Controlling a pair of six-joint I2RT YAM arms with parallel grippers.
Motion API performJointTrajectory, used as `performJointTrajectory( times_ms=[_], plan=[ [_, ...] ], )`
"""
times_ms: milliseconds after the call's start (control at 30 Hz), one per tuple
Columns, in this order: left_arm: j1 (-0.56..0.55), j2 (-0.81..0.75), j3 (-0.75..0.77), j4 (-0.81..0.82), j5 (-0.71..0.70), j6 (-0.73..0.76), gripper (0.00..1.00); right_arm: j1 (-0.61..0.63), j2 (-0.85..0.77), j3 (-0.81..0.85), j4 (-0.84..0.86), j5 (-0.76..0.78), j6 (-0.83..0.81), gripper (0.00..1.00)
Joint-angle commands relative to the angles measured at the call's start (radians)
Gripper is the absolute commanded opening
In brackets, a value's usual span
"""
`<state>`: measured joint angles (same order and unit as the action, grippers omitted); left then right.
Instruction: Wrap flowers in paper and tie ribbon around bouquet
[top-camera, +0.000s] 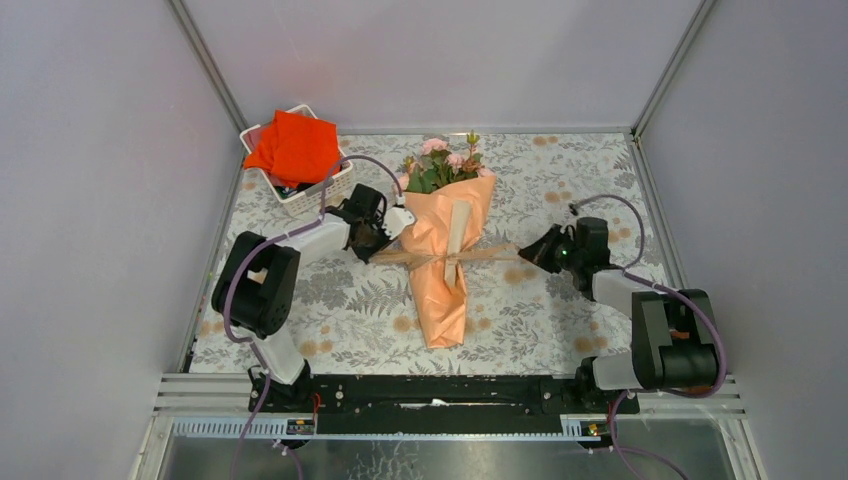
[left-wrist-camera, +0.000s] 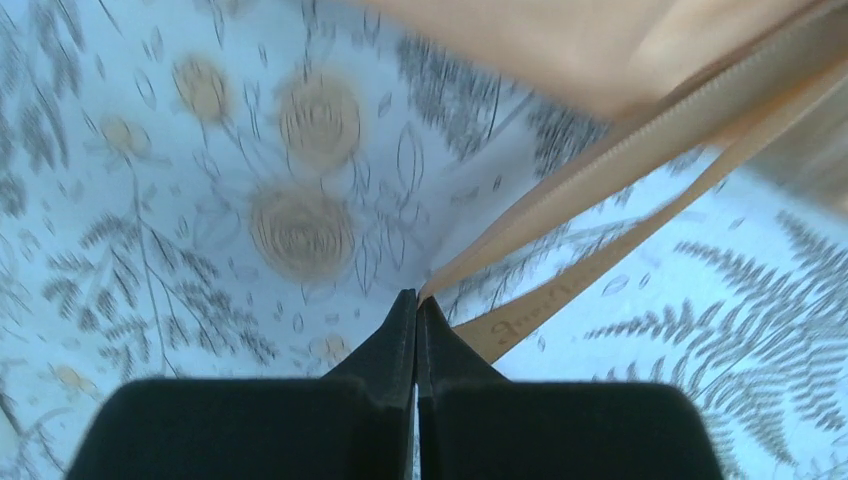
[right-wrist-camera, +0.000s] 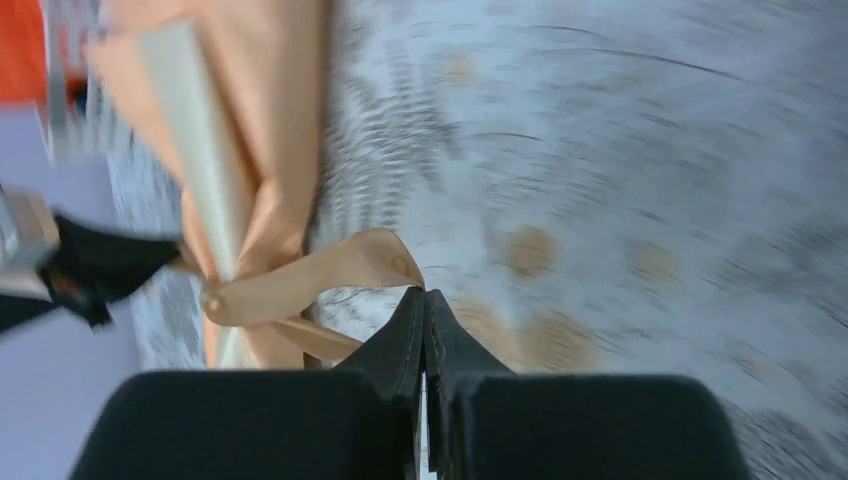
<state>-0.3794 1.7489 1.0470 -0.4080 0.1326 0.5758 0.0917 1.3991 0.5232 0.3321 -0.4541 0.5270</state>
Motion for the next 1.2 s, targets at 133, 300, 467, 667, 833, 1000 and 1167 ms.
performJointTrajectory(
  times_ms=[133, 300, 467, 667, 833, 1000, 1167],
  plan=[
    [0.191, -0.028, -0.122, -0.067, -0.09, 0.085, 0.0, -0.279, -0.068, -0.282, 0.284, 0.17, 0.407, 0.0],
    [0.308, -0.007, -0.152, -0.048, -0.116, 0.104, 0.0, -0.317, -0.144, -0.316, 0.217, 0.256, 0.389, 0.0],
    [0.361, 0.005, -0.17, 0.006, -0.186, 0.113, 0.0, -0.322, -0.22, -0.256, 0.077, 0.313, 0.306, 0.0],
    [0.405, 0.006, -0.169, 0.017, -0.188, 0.122, 0.0, -0.326, -0.254, -0.193, 0.011, 0.353, 0.21, 0.0],
    [0.404, 0.002, -0.125, -0.037, -0.129, 0.107, 0.0, -0.276, -0.206, -0.068, -0.042, 0.237, 0.054, 0.0],
    [0.253, -0.065, 0.002, -0.205, 0.066, 0.102, 0.48, 0.074, -0.159, 0.119, -0.114, 0.211, -0.069, 0.0],
    [-0.05, -0.139, 0.204, -0.347, 0.182, 0.102, 0.62, 0.22, -0.062, 0.3, -0.105, 0.068, -0.044, 0.0]
  ],
)
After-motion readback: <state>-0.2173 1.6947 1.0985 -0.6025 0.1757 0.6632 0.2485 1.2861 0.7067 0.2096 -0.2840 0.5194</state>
